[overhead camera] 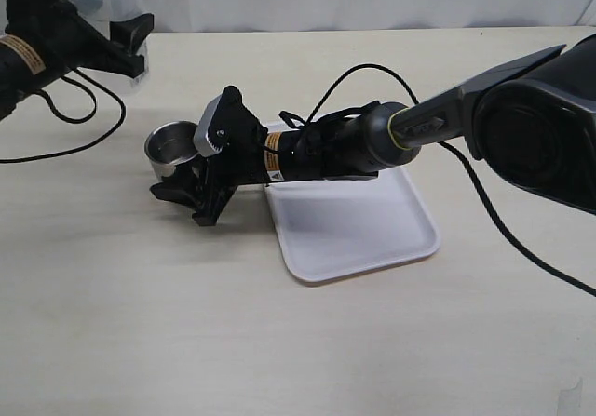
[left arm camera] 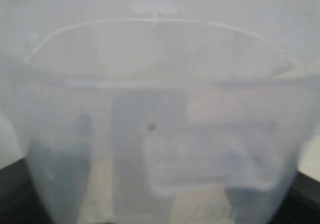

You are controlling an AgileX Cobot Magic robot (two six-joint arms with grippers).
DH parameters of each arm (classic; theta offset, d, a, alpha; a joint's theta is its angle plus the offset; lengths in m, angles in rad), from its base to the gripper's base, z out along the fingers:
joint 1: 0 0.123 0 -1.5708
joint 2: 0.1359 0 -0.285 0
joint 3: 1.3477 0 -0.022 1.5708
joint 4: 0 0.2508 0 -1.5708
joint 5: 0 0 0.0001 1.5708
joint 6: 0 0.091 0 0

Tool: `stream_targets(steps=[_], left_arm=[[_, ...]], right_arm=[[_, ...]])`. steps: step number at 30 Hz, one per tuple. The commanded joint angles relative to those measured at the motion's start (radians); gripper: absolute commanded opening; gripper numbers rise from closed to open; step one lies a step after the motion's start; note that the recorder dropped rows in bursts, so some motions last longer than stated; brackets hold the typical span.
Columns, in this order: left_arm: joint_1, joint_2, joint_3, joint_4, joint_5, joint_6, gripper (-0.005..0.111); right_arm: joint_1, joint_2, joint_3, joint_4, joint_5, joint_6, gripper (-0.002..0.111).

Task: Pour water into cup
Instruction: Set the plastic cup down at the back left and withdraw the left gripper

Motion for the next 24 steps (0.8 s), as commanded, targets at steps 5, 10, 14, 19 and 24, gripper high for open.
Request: stream_targets(steps=[5,10,14,19,24], left_arm=[[0.0,0.165,-0.147,-0.157,0.003,-0.071,0.0],[0.0,0.248,-0.274,-0.157,0.002,-0.112,0.0],[0.0,0.292,-0.348,-0.16,0.009,-0.112,0.0],[0.0,0.335,-0.385,-0.184,0.046,-0.136,0.0],[0.0,0.349,-0.383,-0.174,0.078,-0.137,0.0]], right_arm=[[-0.003,-0.013,-0.004,0.038,-0.029,-0.011,0.004],[-0.003,-0.013,-0.004,0.038,-0.029,-0.011,0.004],[-0.003,-0.013,-0.004,0.038,-0.029,-0.011,0.004],[-0.003,-0.013,-0.004,0.038,-0.029,-0.029,0.004],[-0.003,-0.013,-0.004,0.038,-0.029,-0.035,0.004]])
